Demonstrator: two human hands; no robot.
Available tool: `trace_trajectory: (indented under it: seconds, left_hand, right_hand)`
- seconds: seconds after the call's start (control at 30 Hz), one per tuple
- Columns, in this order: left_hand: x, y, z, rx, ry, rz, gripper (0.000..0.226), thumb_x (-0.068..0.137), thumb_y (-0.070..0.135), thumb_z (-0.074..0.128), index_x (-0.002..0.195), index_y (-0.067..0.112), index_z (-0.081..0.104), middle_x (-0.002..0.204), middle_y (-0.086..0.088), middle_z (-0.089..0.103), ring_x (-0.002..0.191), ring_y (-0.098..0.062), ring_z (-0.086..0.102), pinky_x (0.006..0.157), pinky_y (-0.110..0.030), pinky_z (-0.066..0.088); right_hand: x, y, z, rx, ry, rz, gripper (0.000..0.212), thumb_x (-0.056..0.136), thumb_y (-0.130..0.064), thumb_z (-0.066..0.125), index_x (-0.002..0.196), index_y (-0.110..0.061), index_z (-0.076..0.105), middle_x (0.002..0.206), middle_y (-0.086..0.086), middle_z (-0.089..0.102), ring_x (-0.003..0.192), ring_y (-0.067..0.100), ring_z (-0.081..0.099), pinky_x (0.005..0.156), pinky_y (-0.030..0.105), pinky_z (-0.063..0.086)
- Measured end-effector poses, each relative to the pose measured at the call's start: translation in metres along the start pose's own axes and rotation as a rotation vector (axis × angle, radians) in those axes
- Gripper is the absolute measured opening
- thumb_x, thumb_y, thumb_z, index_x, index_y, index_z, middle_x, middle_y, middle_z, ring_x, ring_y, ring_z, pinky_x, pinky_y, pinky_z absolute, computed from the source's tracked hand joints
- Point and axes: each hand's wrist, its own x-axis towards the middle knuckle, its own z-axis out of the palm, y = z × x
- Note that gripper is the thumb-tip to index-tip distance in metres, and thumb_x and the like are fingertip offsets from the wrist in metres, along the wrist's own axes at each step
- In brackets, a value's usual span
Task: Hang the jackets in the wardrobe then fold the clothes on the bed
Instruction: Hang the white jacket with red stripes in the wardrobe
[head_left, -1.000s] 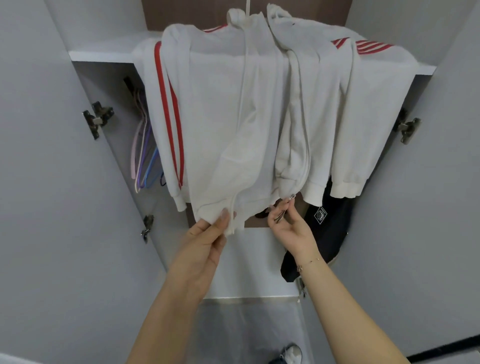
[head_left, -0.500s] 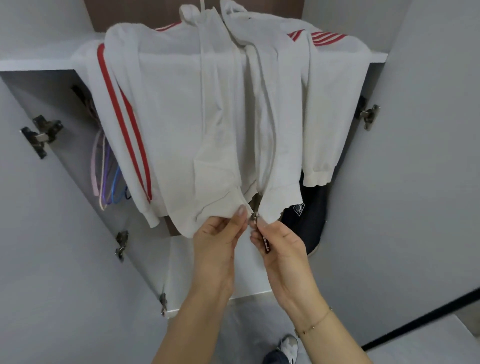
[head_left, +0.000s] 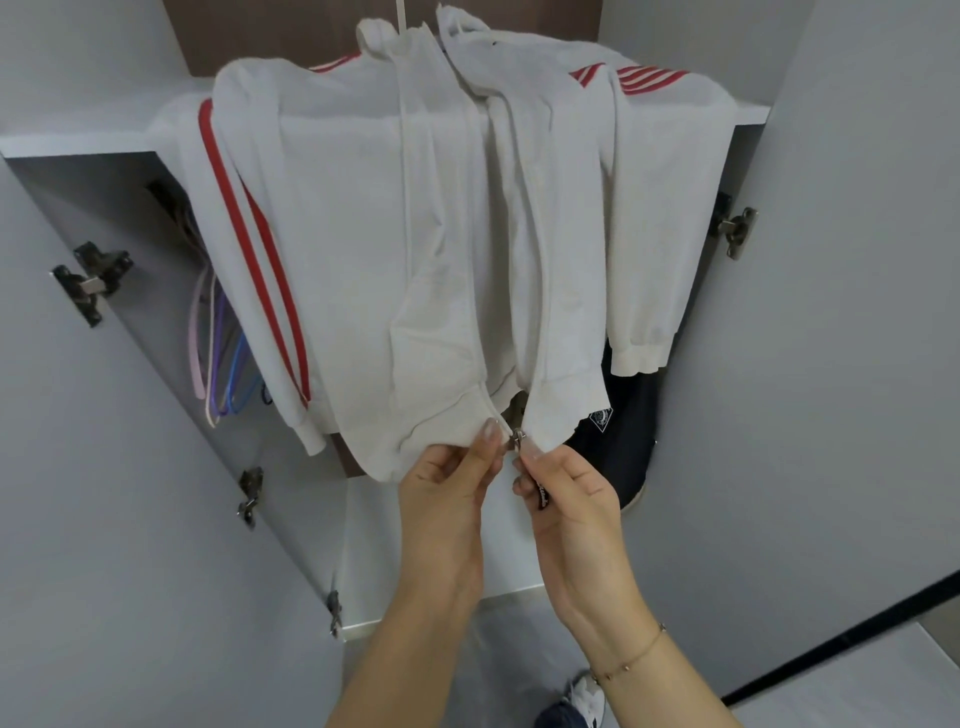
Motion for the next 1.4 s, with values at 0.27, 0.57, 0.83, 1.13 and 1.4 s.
trace_trajectory:
  seconds: [0.27, 0.57, 0.83, 1.13, 1.4]
  left_hand:
    - [-0.005, -0.005, 0.000, 0.126, 0.015, 0.064, 0.023, 0.069, 0.026, 0.078, 0.085, 0.010, 0.077, 0.086, -0.008, 0.075, 0.082, -0.012, 0.070, 0.076, -0.019, 0.055]
    - [0.010, -0.014, -0.017, 0.686, -0.038, 0.154, 0.022, 0.080, 0.020, 0.079, 0.064, 0.009, 0.069, 0.063, -0.003, 0.072, 0.062, -0.011, 0.069, 0.061, -0.015, 0.052]
    - [0.028, -0.027, -0.043, 0.870, -0.106, 0.132, 0.021, 0.084, 0.017, 0.076, 0.071, 0.002, 0.070, 0.064, -0.005, 0.070, 0.063, -0.013, 0.066, 0.068, -0.029, 0.055]
    - [0.032, -0.025, -0.046, 0.954, -0.078, 0.193, 0.032, 0.087, 0.016, 0.073, 0.060, 0.007, 0.056, 0.054, 0.005, 0.056, 0.051, -0.001, 0.050, 0.054, -0.010, 0.039]
    - [0.038, -0.027, -0.068, 1.185, -0.177, 0.010, 0.034, 0.090, 0.021, 0.069, 0.081, -0.010, 0.062, 0.070, -0.009, 0.053, 0.067, -0.016, 0.049, 0.065, -0.027, 0.041]
  right_hand:
    - [-0.001, -0.001, -0.003, -0.056, -0.015, -0.032, 0.029, 0.065, -0.028, 0.078, 0.074, -0.005, 0.063, 0.068, 0.007, 0.056, 0.066, 0.011, 0.054, 0.072, 0.019, 0.050]
    - [0.002, -0.004, -0.020, -0.292, 0.061, -0.069, 0.015, 0.084, -0.012, 0.071, 0.072, -0.005, 0.063, 0.064, 0.003, 0.053, 0.062, 0.011, 0.047, 0.066, 0.020, 0.043]
    - [0.009, -0.004, -0.042, -0.854, -0.084, 0.040, 0.035, 0.089, -0.033, 0.067, 0.065, -0.009, 0.069, 0.049, 0.001, 0.050, 0.045, 0.011, 0.039, 0.046, 0.018, 0.035]
    - [0.046, -0.042, 0.003, -0.480, -0.172, 0.439, 0.027, 0.099, -0.019, 0.055, 0.073, -0.009, 0.056, 0.051, -0.003, 0.040, 0.038, 0.006, 0.031, 0.035, 0.015, 0.027]
    - [0.100, -0.125, 0.068, -0.165, -0.222, 0.272, 0.031, 0.102, -0.021, 0.047, 0.073, -0.012, 0.049, 0.046, -0.007, 0.037, 0.034, 0.003, 0.032, 0.033, 0.014, 0.023]
